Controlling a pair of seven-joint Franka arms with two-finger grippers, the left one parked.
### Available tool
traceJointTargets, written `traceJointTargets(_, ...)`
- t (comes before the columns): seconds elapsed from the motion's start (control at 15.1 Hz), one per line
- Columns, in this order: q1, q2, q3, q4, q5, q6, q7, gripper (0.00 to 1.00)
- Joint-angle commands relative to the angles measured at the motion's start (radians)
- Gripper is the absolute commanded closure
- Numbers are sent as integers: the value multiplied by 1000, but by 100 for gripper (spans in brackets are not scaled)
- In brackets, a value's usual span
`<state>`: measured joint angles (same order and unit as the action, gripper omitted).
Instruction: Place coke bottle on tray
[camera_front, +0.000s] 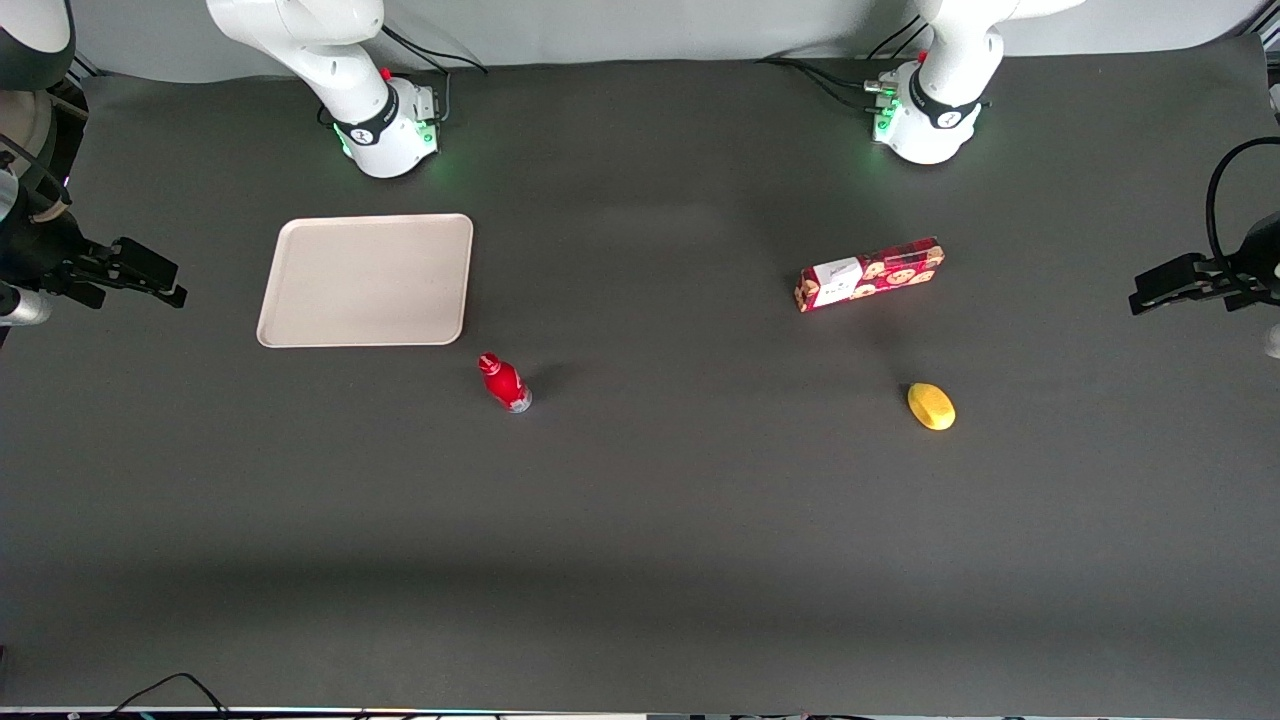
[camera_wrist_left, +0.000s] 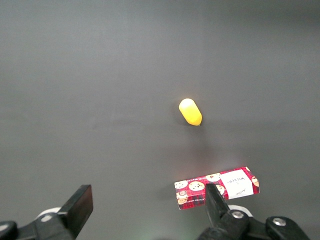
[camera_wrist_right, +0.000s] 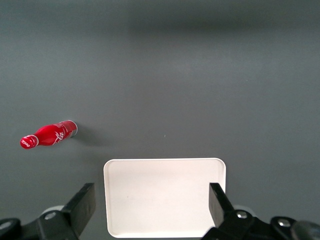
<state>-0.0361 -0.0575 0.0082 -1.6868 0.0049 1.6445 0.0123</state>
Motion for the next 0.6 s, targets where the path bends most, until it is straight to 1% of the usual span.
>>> traceJointTargets(0.0,1,7,4,13,-10,-3,-12,0)
traceJointTargets(0.2,10,11,7,35,-3,-5,9,0)
traceJointTargets(0.26,22,21,31,44,-3,-5,14,0)
traceJointTargets(0.33,22,36,76,59,-3,-5,24,0)
traceJointTargets(0.4,12,63,137,77,-3,-5,90,0)
traceJointTargets(0.53,8,134,257,113,-8,3,292,0)
